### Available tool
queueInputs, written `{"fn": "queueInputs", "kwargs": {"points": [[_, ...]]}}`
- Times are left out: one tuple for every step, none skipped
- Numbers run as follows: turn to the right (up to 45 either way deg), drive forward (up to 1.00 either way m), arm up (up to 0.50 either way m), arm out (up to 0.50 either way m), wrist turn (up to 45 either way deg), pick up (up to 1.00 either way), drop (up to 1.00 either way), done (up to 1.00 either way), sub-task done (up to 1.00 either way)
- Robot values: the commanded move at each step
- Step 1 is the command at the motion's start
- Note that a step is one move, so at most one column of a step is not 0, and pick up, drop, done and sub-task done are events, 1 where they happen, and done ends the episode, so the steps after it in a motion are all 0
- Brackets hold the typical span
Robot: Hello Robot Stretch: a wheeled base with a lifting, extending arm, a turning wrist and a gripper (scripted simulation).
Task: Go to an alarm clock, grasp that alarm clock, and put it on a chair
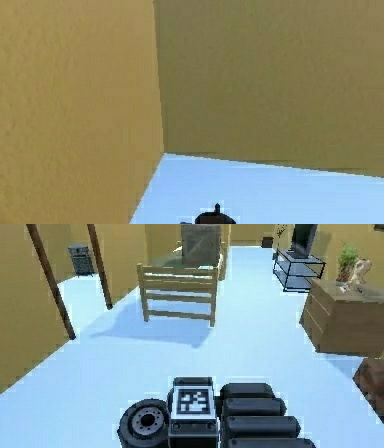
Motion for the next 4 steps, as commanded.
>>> {"fn": "queueInputs", "kwargs": {"points": [[45.0, 0.00, 0.00, 0.00, 0.0, 0.00, 0.00, 0.00, 0.00], [45.0, 0.00, 0.00, 0.00, 0.0, 0.00, 0.00, 0.00, 0.00], [45.0, 0.00, 0.00, 0.00, 0.0, 0.00, 0.00, 0.00, 0.00], [42.0, 0.00, 0.00, 0.00, 0.0, 0.00, 0.00, 0.00, 0.00]]}}
